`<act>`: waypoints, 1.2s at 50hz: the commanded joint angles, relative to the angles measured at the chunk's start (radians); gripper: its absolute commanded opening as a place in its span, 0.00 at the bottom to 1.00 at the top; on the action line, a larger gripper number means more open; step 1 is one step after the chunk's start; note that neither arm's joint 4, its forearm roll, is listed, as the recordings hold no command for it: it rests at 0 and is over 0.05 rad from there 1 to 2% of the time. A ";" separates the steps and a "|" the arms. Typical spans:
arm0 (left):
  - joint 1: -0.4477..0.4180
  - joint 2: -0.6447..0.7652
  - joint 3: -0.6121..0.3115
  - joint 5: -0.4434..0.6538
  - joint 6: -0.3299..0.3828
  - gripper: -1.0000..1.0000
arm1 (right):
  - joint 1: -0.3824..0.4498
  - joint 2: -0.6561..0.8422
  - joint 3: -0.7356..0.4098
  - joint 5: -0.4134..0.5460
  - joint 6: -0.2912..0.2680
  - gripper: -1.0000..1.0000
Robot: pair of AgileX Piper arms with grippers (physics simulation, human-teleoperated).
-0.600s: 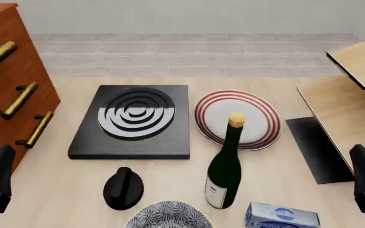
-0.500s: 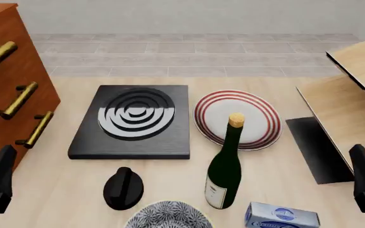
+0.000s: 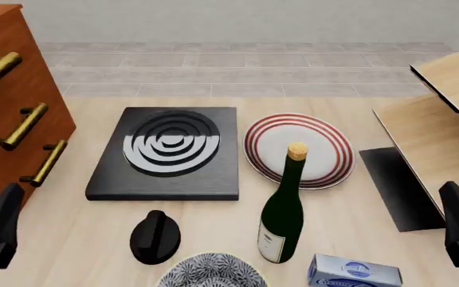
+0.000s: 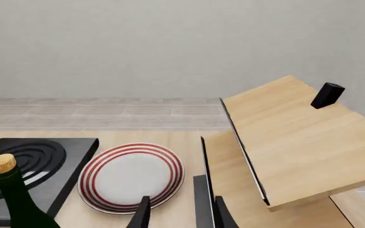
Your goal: Put the bowl on the stove.
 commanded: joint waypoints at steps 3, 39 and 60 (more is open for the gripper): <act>-0.046 0.108 -0.071 0.008 0.006 1.00 | 0.000 0.000 0.000 0.000 0.000 1.00; -0.312 0.312 -0.201 0.220 -0.013 1.00 | 0.000 0.000 0.000 0.000 0.000 1.00; -0.402 0.338 -0.229 0.269 0.005 1.00 | 0.000 0.000 0.000 0.000 0.000 1.00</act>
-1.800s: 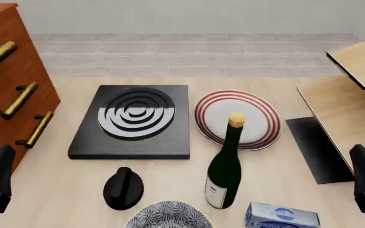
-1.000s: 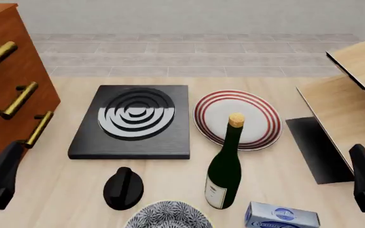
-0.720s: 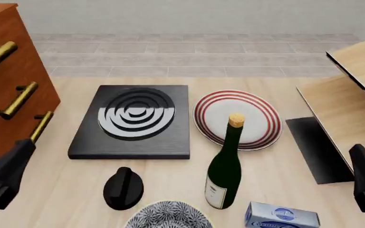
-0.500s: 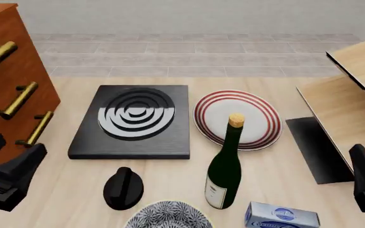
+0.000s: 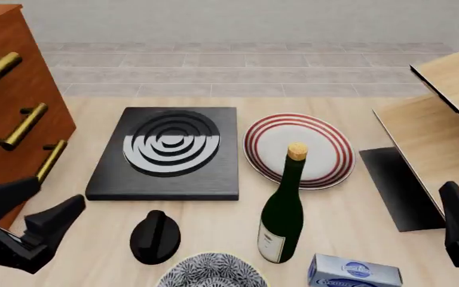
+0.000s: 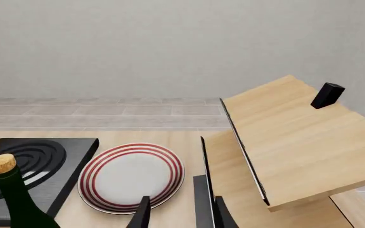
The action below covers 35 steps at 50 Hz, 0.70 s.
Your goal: Put the bowl on the stove.
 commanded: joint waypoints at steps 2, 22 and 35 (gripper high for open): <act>-0.049 0.030 -0.025 0.033 0.000 1.00 | 0.000 0.000 0.000 0.000 0.000 1.00; -0.214 0.098 -0.056 0.124 -0.047 1.00 | 0.000 0.000 0.000 0.000 0.000 1.00; -0.290 0.148 -0.078 0.124 -0.065 1.00 | 0.000 0.000 0.000 0.000 0.000 1.00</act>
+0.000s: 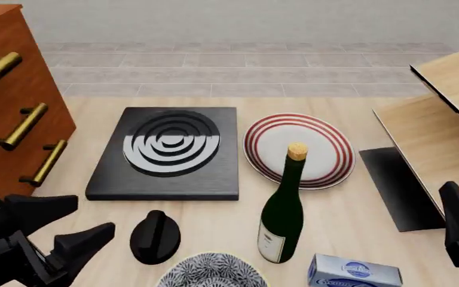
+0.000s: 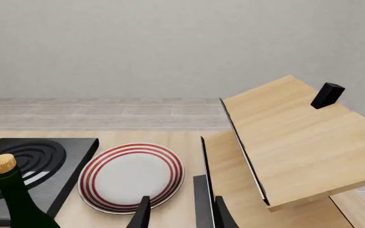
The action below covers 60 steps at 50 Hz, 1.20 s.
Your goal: Put the bowl on the stove.
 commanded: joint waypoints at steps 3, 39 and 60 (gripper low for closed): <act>-0.076 0.036 -0.018 0.010 -0.011 1.00 | 0.000 0.000 0.000 0.000 0.000 1.00; -0.195 0.077 -0.037 0.045 -0.076 1.00 | 0.000 0.000 0.000 0.000 0.000 1.00; -0.218 0.164 -0.019 -0.042 -0.062 1.00 | 0.000 0.000 0.000 0.000 0.000 1.00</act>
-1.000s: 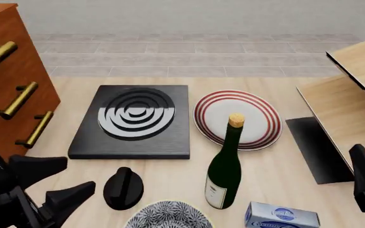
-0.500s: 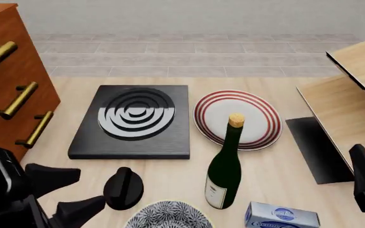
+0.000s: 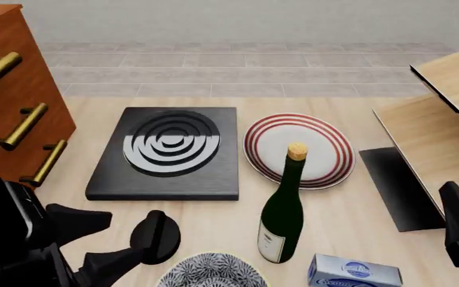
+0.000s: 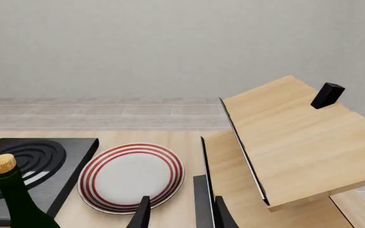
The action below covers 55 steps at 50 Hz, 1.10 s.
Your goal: Put the bowl on the stove.
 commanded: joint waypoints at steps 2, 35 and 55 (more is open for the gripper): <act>-0.026 0.032 0.014 -0.034 0.007 1.00 | 0.000 0.000 0.000 0.000 0.000 1.00; -0.065 0.151 0.023 -0.144 -0.016 1.00 | 0.000 0.000 0.000 0.000 0.000 1.00; -0.093 0.210 0.020 -0.162 -0.013 1.00 | 0.000 0.000 0.000 0.000 0.000 1.00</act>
